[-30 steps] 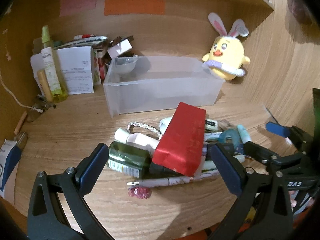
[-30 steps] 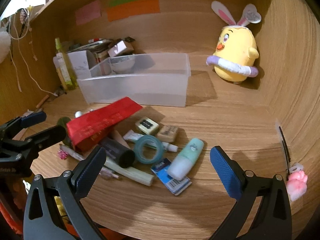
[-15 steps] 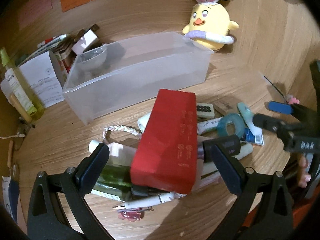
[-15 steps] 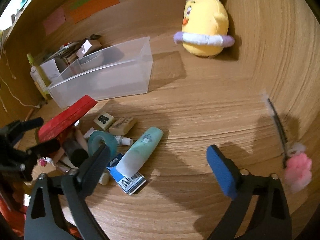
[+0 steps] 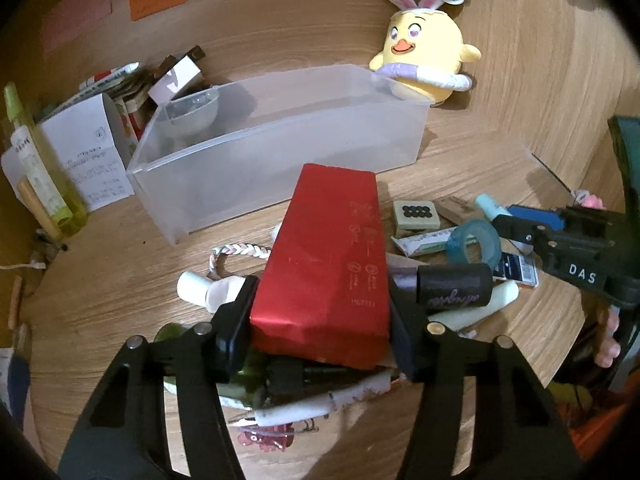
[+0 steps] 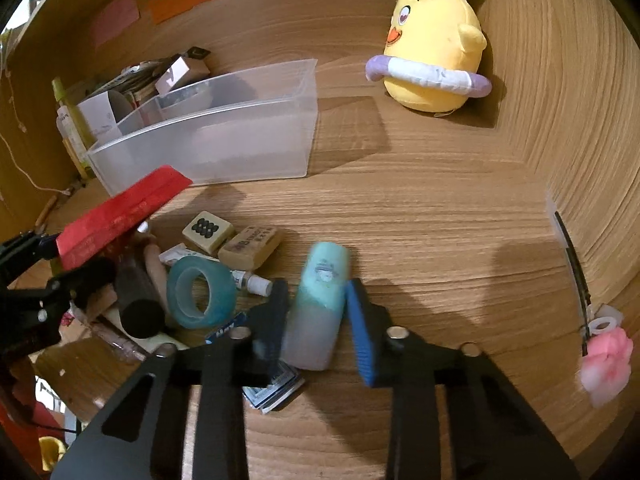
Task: Organize objects
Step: 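Grasp the red box with the left tool while the right tool grasps the mint-green tube, then drop the red box into the clear box while the right tool drops the mint tube in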
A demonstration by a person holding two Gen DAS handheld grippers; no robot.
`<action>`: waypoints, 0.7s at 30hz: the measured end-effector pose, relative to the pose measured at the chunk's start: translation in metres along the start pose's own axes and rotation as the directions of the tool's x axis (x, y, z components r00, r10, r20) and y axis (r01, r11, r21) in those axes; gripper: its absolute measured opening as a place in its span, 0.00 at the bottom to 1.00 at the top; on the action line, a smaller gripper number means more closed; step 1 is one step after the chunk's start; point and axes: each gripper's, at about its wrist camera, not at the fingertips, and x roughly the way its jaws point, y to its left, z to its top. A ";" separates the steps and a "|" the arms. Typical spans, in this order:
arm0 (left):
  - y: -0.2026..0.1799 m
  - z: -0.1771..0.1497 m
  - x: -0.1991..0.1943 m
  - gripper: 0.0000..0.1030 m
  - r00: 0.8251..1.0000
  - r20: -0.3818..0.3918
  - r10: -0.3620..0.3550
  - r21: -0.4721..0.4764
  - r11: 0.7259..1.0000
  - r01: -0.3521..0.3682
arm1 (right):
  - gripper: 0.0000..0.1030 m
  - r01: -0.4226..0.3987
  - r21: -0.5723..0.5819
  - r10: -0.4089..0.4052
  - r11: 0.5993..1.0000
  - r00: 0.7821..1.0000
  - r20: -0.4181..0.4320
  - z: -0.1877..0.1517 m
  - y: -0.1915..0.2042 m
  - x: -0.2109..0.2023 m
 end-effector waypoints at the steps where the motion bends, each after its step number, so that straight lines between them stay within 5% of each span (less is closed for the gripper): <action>1: 0.001 0.000 0.000 0.56 1.000 0.007 -0.001 -0.007 1.000 0.001 | 0.22 -0.001 0.000 0.001 1.000 1.000 0.002 0.000 -0.001 0.000; 9: 0.008 0.005 -0.022 0.56 0.997 0.083 0.009 -0.040 0.999 -0.006 | 0.22 0.008 0.016 -0.009 1.000 1.000 0.028 0.006 -0.005 -0.009; 21: 0.034 0.030 -0.065 0.56 0.970 0.239 0.036 -0.150 0.989 0.000 | 0.22 -0.047 -0.006 0.047 0.999 0.977 0.210 0.062 0.009 -0.049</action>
